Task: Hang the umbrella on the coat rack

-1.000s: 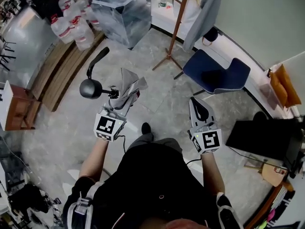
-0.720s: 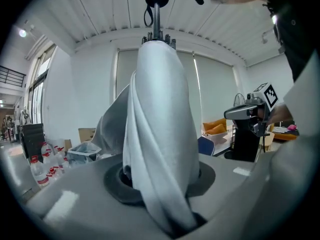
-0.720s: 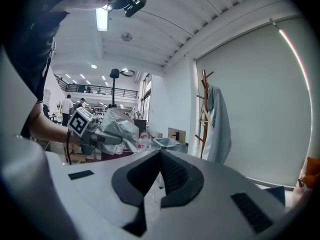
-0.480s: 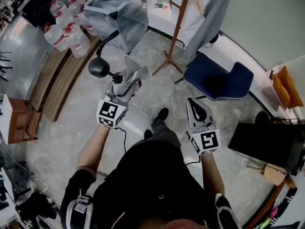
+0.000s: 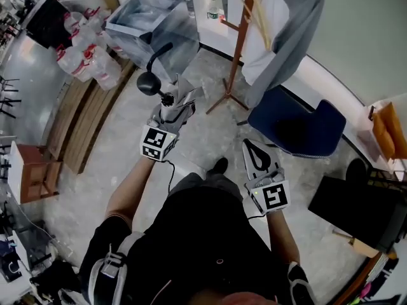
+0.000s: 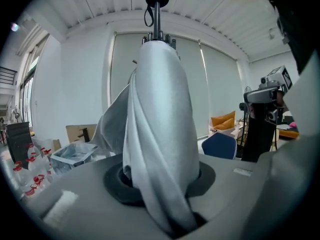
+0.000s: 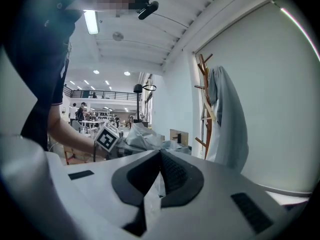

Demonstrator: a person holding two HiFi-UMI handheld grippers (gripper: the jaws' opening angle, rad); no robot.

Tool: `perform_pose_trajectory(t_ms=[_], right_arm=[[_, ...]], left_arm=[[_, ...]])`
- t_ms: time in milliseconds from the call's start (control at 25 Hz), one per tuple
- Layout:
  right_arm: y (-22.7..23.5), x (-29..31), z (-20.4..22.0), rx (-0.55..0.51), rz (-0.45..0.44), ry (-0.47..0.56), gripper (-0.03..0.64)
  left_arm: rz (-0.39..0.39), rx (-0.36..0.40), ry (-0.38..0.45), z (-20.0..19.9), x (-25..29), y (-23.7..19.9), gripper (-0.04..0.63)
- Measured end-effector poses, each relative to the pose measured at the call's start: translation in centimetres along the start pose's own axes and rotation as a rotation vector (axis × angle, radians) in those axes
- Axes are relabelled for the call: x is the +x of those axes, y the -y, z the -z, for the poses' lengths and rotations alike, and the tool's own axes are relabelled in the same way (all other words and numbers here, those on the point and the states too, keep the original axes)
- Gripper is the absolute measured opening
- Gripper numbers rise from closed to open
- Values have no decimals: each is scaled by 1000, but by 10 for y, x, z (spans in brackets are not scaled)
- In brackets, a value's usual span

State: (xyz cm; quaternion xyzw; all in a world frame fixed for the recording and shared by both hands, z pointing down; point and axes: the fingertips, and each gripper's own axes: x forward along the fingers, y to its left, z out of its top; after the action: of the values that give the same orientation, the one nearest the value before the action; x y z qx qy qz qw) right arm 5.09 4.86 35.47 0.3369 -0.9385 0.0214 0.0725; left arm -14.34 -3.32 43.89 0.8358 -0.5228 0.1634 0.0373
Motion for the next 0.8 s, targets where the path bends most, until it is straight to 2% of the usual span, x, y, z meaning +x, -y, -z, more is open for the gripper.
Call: perform_pose_trajectory(t_ms=[280,440,600,800], right_arm=[[23,39,-8,10,17,13,0],[30,61,-3,5,62,-26,0],[42,88,-16,24,124,24,0],[53,114,-12,37,160,9,0]], left_arm=[[63,34,-12,11,78,-31,133],[128,44,-27,25,114,-45,133],[185,48,-64,45,149,-60,133],[234,57,-98,70,196,-72,133]])
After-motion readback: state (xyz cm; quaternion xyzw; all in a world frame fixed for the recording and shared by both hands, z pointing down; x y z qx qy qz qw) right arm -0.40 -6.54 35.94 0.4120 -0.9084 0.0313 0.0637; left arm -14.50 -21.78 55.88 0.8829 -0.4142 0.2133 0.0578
